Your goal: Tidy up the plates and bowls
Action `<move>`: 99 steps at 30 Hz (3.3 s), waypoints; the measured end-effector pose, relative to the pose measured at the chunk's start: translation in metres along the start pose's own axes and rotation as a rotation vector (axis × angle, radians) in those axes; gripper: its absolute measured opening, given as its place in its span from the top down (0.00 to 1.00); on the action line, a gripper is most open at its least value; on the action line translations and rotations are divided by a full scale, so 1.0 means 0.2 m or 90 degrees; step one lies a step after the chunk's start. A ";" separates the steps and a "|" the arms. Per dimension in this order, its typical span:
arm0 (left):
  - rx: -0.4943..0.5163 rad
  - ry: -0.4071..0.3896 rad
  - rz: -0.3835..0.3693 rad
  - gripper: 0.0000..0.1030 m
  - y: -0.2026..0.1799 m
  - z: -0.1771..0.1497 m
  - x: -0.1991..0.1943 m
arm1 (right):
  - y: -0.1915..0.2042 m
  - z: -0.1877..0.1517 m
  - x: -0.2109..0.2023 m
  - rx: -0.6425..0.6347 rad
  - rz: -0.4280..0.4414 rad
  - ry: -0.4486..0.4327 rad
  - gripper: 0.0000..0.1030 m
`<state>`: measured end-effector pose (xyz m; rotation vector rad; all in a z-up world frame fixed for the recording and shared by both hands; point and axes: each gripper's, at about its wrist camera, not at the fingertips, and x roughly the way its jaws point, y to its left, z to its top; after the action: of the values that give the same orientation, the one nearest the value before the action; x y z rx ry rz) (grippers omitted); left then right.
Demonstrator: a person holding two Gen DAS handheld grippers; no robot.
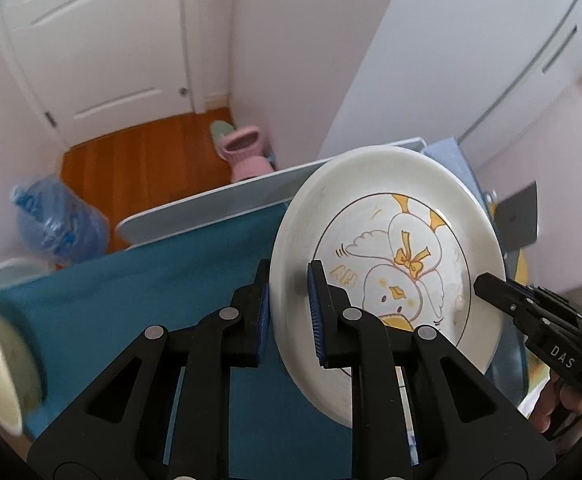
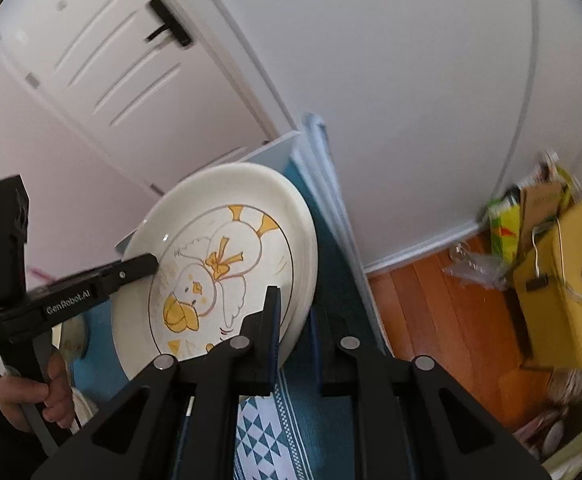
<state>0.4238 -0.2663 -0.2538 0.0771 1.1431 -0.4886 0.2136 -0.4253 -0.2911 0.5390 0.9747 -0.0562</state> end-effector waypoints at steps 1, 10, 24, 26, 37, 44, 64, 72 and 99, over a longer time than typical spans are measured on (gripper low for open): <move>-0.015 -0.012 0.006 0.85 0.01 -0.02 -0.05 | 0.00 0.01 0.00 -0.017 0.006 0.001 0.88; -0.152 -0.107 0.073 0.85 0.13 -0.35 -0.58 | 0.26 0.02 -0.23 -0.182 0.113 0.012 0.88; -0.305 -0.093 0.173 0.85 0.56 -1.10 -0.97 | 0.90 -0.41 -0.27 -0.355 0.216 0.088 0.88; -0.318 -0.081 0.172 0.85 0.63 -1.20 -0.97 | 0.95 -0.50 -0.23 -0.364 0.218 0.107 0.88; -0.335 -0.030 0.136 0.85 0.87 -1.43 -0.78 | 1.11 -0.75 0.02 -0.369 0.168 0.158 0.88; -0.307 -0.009 0.140 0.85 0.89 -1.42 -0.72 | 1.15 -0.79 0.05 -0.370 0.140 0.154 0.88; -0.214 0.020 0.241 0.85 0.80 -1.35 -0.67 | 1.14 -0.82 0.06 -0.378 0.127 0.157 0.88; -0.183 0.021 0.284 0.85 0.78 -1.34 -0.67 | 1.16 -0.83 0.08 -0.389 0.126 0.158 0.88; -0.121 0.070 0.430 0.83 0.60 -1.29 -0.59 | 1.18 -0.83 0.08 -0.404 0.123 0.155 0.88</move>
<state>0.2154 -0.0427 -0.2806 0.3149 1.1853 0.2267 0.1604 -0.1411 -0.2808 0.0494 1.1038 0.4887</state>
